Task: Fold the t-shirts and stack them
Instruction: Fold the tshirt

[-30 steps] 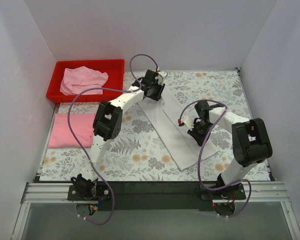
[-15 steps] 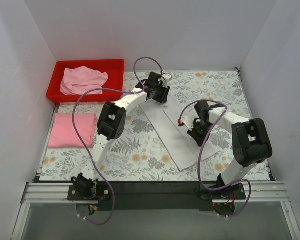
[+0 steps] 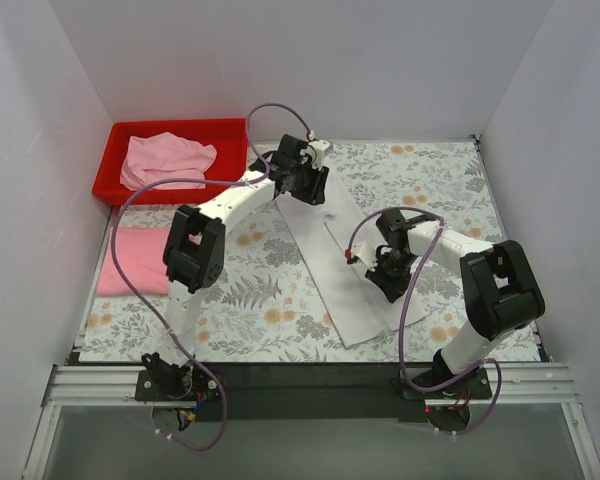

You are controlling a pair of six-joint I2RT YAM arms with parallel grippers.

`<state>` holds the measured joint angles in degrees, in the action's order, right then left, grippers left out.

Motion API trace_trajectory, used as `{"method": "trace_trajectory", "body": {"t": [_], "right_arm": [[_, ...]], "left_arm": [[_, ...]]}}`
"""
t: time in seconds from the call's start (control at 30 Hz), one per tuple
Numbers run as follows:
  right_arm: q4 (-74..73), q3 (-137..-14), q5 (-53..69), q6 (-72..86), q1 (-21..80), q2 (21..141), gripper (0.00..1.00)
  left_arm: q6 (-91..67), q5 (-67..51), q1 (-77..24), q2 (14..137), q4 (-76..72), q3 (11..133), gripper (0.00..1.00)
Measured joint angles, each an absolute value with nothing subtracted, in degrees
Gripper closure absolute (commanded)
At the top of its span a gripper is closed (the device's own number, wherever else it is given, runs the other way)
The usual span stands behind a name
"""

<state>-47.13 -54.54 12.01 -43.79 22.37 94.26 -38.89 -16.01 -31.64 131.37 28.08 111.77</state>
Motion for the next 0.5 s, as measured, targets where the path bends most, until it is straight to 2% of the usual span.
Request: {"method": "trace_trajectory", "body": {"t": [0.1,0.23,0.5], "right_arm": [[-47.4,-53.49,13.45,-43.27,24.75,93.43,0.86],[-48.25,-52.6,17.41,-41.74,29.47,93.27,0.83],[-48.84,-55.37,28.82,-37.21,42.13,98.5,0.8]], "left_arm": [[-39.07,-16.21,-31.33,122.1,27.99,103.74,0.67],[-39.24,-16.03,-31.29,115.66,27.42,96.84,0.67],[-40.56,-15.66,-30.44,120.95,29.52,94.54,0.67]]}}
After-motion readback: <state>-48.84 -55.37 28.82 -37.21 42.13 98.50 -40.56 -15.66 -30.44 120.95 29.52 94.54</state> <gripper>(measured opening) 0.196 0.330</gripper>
